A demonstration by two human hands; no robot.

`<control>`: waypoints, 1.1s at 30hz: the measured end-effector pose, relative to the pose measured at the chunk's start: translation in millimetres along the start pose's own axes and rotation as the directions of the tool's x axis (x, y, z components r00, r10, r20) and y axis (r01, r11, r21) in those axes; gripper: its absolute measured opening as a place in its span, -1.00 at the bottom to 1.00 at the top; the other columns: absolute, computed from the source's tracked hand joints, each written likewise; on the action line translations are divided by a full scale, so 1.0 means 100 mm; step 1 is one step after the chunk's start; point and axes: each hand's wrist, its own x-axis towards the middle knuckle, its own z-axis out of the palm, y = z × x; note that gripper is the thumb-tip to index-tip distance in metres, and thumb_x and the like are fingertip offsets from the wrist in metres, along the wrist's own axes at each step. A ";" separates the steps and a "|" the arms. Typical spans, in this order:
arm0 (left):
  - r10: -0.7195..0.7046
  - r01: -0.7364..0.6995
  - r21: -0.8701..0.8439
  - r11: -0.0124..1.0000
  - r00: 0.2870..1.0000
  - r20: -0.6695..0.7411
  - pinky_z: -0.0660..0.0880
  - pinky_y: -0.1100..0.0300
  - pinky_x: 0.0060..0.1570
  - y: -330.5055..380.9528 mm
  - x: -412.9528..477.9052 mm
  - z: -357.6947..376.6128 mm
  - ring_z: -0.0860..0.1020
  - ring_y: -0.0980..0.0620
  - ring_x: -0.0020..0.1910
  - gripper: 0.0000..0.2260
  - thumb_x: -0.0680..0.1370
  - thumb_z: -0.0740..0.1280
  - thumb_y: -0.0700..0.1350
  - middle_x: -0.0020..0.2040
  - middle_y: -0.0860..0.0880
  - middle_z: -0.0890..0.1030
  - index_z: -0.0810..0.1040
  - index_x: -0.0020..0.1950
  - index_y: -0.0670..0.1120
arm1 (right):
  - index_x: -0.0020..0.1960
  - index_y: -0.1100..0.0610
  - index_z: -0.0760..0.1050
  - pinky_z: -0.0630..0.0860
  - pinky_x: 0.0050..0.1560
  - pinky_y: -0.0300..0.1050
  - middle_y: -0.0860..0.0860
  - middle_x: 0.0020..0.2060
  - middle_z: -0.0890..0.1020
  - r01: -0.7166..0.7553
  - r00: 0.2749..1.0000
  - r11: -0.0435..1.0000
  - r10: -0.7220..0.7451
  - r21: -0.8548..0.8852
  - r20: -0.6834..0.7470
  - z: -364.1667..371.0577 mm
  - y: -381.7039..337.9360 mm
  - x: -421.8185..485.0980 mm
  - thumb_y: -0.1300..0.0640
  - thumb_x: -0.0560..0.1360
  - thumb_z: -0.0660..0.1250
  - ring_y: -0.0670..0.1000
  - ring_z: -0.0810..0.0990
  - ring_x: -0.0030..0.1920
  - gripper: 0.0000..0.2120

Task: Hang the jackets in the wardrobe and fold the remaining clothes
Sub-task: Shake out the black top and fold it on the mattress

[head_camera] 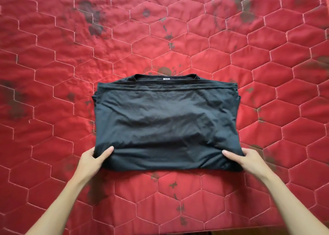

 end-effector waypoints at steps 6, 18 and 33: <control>-0.013 0.018 0.086 0.996 0.998 -0.054 0.52 0.22 -0.23 -0.32 -0.05 -0.08 0.61 0.00 -0.17 -0.81 0.52 0.47 0.00 -0.14 -0.07 0.71 0.67 -0.05 -0.13 | -0.16 0.12 0.66 0.53 0.04 -0.01 0.01 -0.17 0.72 -0.006 1.000 0.997 0.004 -0.080 -0.031 0.02 0.20 -0.11 -0.03 0.54 0.40 0.02 0.64 -0.06 -0.77; -0.080 0.093 0.124 0.988 0.991 -0.107 0.60 0.06 -0.44 -0.61 -0.14 0.00 0.55 -0.05 -0.45 -0.76 0.49 0.50 0.03 -0.26 -0.18 0.66 0.62 -0.15 -0.13 | 0.22 0.03 0.57 0.45 0.35 0.23 0.04 0.13 0.70 0.139 0.990 0.911 -0.120 0.389 -0.073 0.37 -0.27 -0.52 0.31 0.45 0.42 0.18 0.62 0.23 -0.62; -0.073 0.084 -0.673 0.735 0.996 0.044 0.51 0.10 0.00 0.24 -0.11 0.04 0.66 -0.01 -0.06 -0.64 0.65 0.14 0.20 -0.10 -0.03 0.72 0.59 0.11 -0.02 | 0.60 -0.13 0.08 0.37 0.36 -0.31 -0.17 0.43 0.42 0.522 0.803 0.852 -0.503 0.029 0.320 2.75 -1.76 -0.95 0.14 0.45 0.38 -0.21 0.45 0.35 -0.18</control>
